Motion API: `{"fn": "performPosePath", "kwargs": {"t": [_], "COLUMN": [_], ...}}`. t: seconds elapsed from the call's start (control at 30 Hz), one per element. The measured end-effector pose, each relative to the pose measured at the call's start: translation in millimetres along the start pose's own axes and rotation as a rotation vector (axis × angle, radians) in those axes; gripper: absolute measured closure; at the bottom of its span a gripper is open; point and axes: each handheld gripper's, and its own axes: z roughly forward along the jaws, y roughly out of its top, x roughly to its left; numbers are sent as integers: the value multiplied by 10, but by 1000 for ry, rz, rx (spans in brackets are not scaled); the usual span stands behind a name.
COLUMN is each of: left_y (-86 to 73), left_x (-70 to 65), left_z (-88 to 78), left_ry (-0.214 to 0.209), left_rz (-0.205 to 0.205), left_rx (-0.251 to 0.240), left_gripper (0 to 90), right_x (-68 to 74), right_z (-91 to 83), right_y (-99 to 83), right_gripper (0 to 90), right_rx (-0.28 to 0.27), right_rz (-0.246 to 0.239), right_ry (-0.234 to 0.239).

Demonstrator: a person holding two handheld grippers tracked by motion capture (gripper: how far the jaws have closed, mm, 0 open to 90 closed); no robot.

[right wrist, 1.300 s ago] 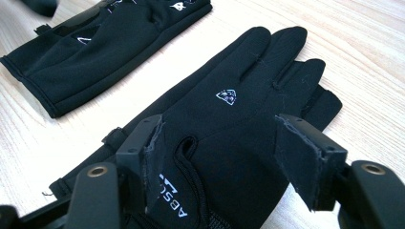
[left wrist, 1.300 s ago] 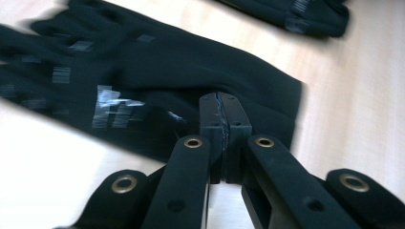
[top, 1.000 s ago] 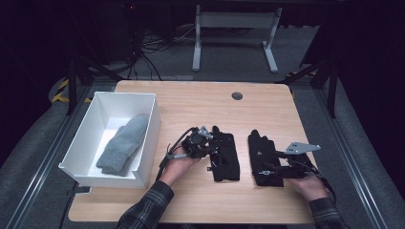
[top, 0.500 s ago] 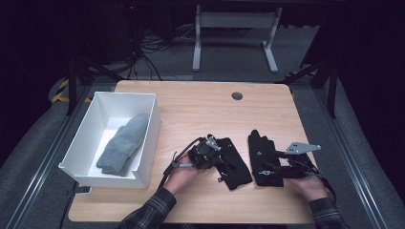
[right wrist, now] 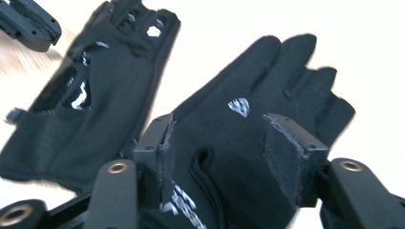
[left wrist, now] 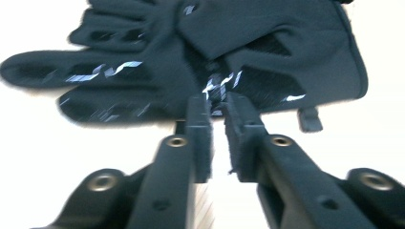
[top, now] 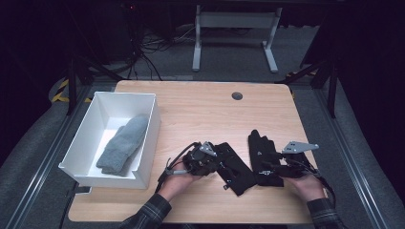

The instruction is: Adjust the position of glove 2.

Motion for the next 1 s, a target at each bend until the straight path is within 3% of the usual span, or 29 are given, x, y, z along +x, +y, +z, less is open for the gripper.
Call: {"fn": "performPosePath", "kwargs": {"t": [0.17, 0.5, 0.63, 0.77, 0.9, 1.0], "left_y": [-163, -427, -441, -448, -457, -457], "left_x": [37, 50, 67, 79, 95, 100], "left_z": [-137, -293, -258, -241, -230, -229], "left_ry": [54, 119, 129, 138, 139, 145], "left_rz": [-45, -89, -96, -94, -104, -106], "left_rx": [-5, -13, -1, 13, 6, 4], "left_gripper": [526, 368, 351, 350, 349, 350], "right_x": [72, -30, -23, -32, -44, -88], "right_z": [156, 390, 441, 437, 432, 407], "right_y": [141, 158, 128, 97, 81, 65], "right_gripper": [557, 583, 640, 776, 892, 900], "right_rx": [18, 98, 106, 95, 76, 57], "right_rz": [-4, 45, 24, 13, 11, 23], "right_ry": [5, -70, -87, -108, -99, -66]}}
